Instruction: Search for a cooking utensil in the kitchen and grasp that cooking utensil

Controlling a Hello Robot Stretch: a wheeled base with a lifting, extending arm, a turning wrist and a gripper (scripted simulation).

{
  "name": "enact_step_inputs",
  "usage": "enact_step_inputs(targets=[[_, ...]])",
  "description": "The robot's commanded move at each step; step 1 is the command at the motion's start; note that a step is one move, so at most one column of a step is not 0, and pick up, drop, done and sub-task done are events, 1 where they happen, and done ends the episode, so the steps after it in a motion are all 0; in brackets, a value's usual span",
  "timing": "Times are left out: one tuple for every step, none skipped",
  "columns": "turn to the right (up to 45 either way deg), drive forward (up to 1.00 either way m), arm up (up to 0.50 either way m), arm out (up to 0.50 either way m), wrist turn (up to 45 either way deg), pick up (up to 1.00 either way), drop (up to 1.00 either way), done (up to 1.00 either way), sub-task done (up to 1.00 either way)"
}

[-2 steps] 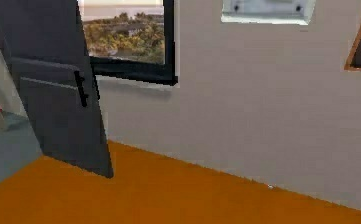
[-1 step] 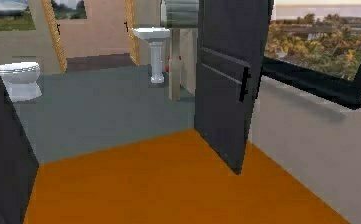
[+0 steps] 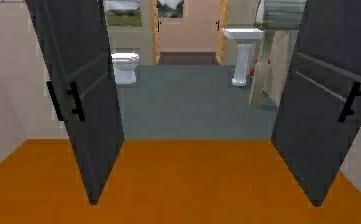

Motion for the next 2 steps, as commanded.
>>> enact_step_inputs(targets=[[0.0,1.0,0.0,0.0,0.0,0.0,0.0,0.0,0.0],[-3.0,0.0,0.0,0.0,0.0,0.0,0.0,0.0,0.0]])
